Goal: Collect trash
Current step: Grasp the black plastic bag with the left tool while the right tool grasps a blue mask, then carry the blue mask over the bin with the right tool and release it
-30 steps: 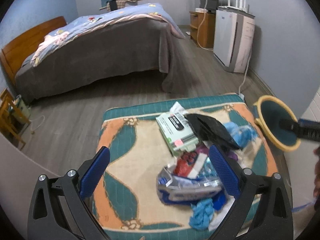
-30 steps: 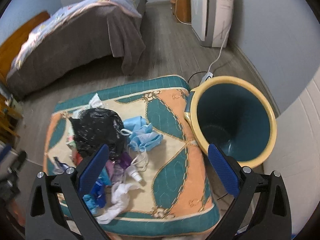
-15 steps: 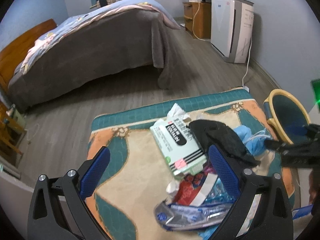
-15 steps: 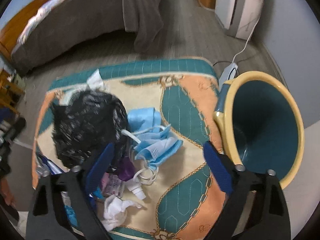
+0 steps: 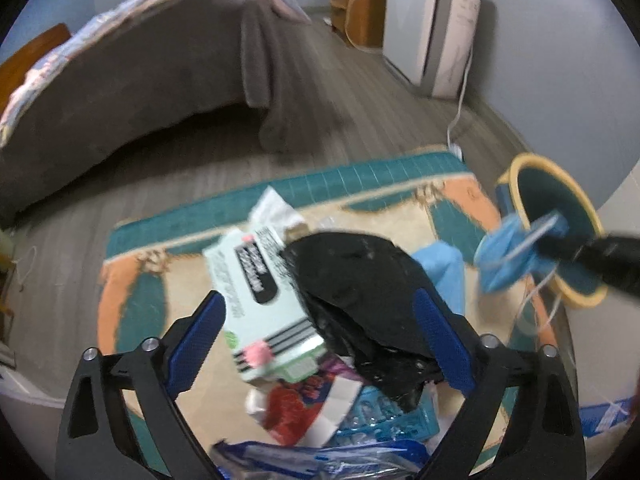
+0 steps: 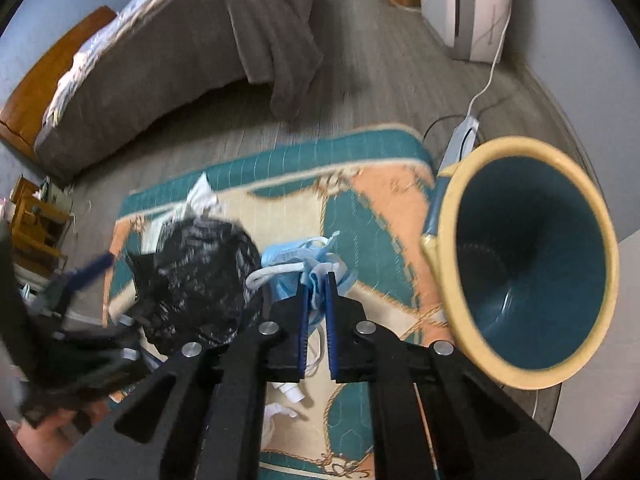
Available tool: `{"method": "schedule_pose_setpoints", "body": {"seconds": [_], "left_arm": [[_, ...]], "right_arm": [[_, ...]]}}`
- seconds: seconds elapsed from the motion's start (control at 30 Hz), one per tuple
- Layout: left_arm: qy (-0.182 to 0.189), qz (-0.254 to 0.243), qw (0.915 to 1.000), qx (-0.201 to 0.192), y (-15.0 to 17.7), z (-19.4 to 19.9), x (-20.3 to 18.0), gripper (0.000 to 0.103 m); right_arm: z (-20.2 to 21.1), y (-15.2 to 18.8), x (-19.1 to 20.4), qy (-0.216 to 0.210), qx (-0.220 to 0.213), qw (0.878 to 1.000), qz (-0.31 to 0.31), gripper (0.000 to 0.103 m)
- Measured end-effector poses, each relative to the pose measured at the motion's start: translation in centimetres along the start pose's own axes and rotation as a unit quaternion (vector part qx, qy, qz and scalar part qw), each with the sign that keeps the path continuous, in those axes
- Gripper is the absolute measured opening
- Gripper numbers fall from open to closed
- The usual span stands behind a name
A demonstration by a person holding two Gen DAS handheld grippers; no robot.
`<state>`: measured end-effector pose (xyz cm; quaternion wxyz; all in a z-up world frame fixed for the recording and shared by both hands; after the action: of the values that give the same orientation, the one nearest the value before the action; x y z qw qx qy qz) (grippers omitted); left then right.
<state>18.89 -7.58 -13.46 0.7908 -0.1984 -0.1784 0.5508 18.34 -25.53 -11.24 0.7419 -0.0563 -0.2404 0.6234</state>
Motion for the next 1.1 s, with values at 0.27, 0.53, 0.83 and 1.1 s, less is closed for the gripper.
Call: {"method": "schedule_pose_setpoints", "body": {"seconds": [0.27,0.53,0.83,1.1], "left_arm": [[0.015,-0.034,0.9993,0.011,0.6,-0.2,-1.1,0.020],[0.003,-0.053,0.9982,-0.028,-0.3,2.3,-1.2,0.006],[0.002,-0.040,0.9957,-0.084,-2.7,6.8,-1.8,0.005],[0.046,-0.037,0.9910,-0.120,-5.4,8.9,-6.2,0.005]], "right_arm": [[2.3,-1.2,-0.4,-0.024,-0.026,0.999,-0.008,0.007],[3.7,-1.2,0.5,-0.029,-0.035,0.999,-0.005,0.007],[7.9,-0.8,-0.2,0.001,-0.078,0.997,-0.008,0.007],[10.0,-0.7,-5.3,0.046,-0.108,0.993,-0.021,0.007]]}}
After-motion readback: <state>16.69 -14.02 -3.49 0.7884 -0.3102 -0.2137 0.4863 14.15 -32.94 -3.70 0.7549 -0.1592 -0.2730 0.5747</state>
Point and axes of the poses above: each gripper's, at about its wrist camera, not at the fingertips, and z roughly against the way its jaws point, x to its left, y to its underside, the point moved 4 cm from there along -z, roughly the way its jaws point, and after that the axes turned 5 degrees about -z, right-handed, at the moved point
